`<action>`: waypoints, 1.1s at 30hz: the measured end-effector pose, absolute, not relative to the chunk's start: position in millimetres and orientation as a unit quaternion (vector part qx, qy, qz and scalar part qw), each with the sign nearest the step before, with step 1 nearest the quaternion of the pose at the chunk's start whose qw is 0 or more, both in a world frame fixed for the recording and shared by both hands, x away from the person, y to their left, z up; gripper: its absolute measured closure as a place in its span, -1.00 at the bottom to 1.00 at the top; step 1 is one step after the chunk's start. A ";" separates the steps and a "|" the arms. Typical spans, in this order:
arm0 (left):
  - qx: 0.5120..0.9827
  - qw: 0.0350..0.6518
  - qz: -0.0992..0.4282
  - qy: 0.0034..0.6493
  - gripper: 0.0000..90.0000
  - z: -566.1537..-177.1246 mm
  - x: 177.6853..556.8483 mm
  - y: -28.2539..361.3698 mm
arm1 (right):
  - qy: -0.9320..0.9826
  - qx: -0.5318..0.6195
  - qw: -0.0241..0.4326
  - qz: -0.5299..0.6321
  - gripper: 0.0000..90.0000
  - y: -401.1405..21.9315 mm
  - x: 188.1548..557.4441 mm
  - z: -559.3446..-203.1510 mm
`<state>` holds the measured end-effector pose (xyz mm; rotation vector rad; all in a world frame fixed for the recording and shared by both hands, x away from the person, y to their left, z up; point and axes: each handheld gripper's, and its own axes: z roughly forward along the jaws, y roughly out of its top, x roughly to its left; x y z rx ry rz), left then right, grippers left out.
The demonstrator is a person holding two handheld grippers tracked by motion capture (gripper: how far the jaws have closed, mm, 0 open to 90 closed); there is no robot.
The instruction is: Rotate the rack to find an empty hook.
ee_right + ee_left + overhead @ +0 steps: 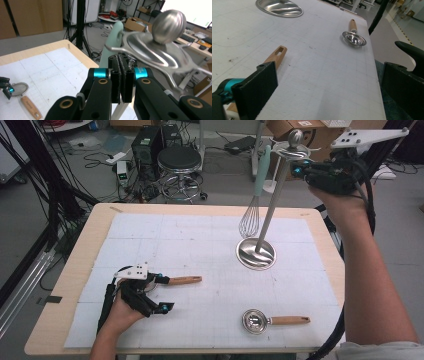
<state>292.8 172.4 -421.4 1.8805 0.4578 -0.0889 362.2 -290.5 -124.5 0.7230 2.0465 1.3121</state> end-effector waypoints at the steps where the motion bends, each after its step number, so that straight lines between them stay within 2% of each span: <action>1: 0.800 0.566 -0.038 0.194 -0.96 -421.3 292.9 172.5 | 0.770 0.274 0.297 0.494 0.97 -291.4 361.7 -125.2; 14: 0.801 0.564 -0.038 0.196 -0.96 -421.8 292.7 171.8 | 0.764 0.301 0.292 0.491 0.96 -314.7 357.2 -139.9; 24: 0.801 0.564 -0.039 0.196 -0.96 -422.3 292.6 171.0 | 0.740 0.326 0.302 0.505 0.97 -341.2 363.8 -135.4; 33: 0.803 0.561 -0.035 0.198 -0.96 -423.3 293.6 172.5 | 0.743 0.329 0.316 0.490 0.98 -334.5 365.7 -122.8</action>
